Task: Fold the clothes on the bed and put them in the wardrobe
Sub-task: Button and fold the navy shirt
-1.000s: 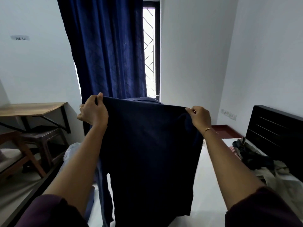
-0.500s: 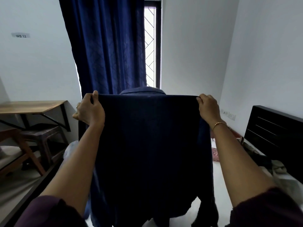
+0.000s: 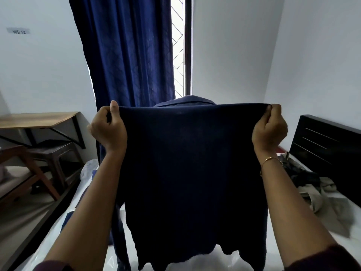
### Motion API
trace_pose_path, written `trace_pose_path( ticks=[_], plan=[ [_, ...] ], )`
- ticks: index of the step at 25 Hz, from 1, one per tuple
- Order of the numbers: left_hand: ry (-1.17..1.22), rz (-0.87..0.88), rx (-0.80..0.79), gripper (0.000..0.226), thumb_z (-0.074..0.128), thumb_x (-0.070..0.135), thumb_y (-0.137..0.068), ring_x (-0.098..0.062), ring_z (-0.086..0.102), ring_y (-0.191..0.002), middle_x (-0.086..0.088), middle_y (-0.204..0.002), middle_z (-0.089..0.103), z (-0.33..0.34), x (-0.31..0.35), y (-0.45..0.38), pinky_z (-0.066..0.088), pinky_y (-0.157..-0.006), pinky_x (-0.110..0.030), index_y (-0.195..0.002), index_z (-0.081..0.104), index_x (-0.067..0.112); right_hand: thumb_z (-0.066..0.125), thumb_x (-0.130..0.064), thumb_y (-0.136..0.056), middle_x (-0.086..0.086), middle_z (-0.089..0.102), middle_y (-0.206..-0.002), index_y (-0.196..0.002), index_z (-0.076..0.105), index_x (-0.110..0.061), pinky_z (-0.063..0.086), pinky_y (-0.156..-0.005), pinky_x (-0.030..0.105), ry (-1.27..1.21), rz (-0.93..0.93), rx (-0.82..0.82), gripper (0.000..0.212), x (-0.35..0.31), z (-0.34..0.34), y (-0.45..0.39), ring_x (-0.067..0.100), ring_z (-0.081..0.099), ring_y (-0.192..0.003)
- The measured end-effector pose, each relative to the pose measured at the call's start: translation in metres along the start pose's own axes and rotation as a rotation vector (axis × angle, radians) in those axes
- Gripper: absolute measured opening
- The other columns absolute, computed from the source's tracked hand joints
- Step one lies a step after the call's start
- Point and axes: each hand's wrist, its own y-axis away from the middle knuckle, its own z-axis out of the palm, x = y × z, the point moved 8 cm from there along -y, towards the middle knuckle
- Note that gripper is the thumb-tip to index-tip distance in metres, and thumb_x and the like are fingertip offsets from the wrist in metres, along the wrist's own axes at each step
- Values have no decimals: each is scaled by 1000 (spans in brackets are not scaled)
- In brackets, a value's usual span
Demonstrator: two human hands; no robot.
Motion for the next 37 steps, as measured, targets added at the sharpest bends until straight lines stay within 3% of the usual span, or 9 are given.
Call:
trace_pose_path(
  ticks=[4, 6, 8, 11, 14, 17, 25, 28, 37],
  plan=[
    [36, -3, 22, 45, 63, 46, -98, -2, 38, -54, 9, -54, 42, -12, 20, -18, 30, -59, -24, -60, 52, 25, 59, -23, -132, 18, 81, -84, -113, 84, -3, 61, -60, 51, -21, -14, 50, 37, 0, -12, -16, 38, 68, -76],
    [-24, -35, -47, 49, 61, 48, -96, -3, 39, -53, -1, -55, 46, 0, 14, -17, 31, -61, -27, -61, 58, 14, 58, -29, -133, 19, 80, -82, -109, 81, -4, 62, -60, 50, 10, -18, -29, 42, 2, 0, -10, 39, 68, -74],
    [-114, -84, -152, 53, 59, 51, -95, -12, 52, -62, -14, -67, 62, 14, -12, 3, 39, -68, -33, -75, 71, 4, 57, -32, -133, 21, 82, -86, -107, 79, -4, 67, -64, 50, 36, -16, -155, 44, 14, 17, 16, 43, 72, -80],
    [-285, -150, -283, 51, 54, 54, -100, -30, 66, -86, -14, -86, 73, 27, -68, 46, 44, -86, -38, -90, 78, 10, 56, -37, -132, 22, 85, -96, -108, 78, -5, 73, -70, 53, 82, 38, -314, 47, 57, 44, 73, 48, 77, -90],
    [-358, -235, -310, 47, 54, 52, -102, -30, 64, -85, -8, -80, 69, 41, -128, 77, 39, -97, -43, -81, 71, 13, 56, -40, -131, 18, 84, -96, -103, 80, -5, 72, -65, 54, 147, 52, -370, 51, 101, 79, 120, 44, 76, -85],
    [-453, -255, -316, 44, 52, 55, -103, -25, 63, -87, -3, -80, 70, 72, -187, 98, 32, -106, -44, -87, 71, 18, 68, -28, -131, 16, 84, -96, -105, 82, -5, 70, -64, 54, 226, 25, -421, 38, 141, 130, 148, 41, 76, -85],
    [-835, -239, -498, 42, 53, 55, -103, -36, 63, -97, -13, -79, 70, 216, -384, 154, 33, -93, -52, -103, 77, 21, 78, -24, -127, 22, 83, -95, -112, 90, -5, 70, -64, 56, 511, 10, -604, 27, 289, 300, 242, 46, 66, -89],
    [-923, -248, -600, 40, 55, 54, -102, -38, 61, -103, -15, -86, 73, 262, -461, 194, 30, -101, -59, -102, 78, 21, 83, -24, -124, 18, 80, -94, -111, 93, -9, 70, -70, 57, 612, 43, -701, 21, 362, 351, 300, 44, 63, -92],
    [-1017, -198, -728, 46, 47, 55, -105, -39, 58, -106, -13, -99, 76, 367, -632, 264, 31, -91, -54, -108, 77, 20, 79, -34, -126, 15, 78, -99, -112, 91, -13, 72, -81, 57, 681, 85, -880, 28, 500, 475, 401, 41, 63, -99]
  ],
)
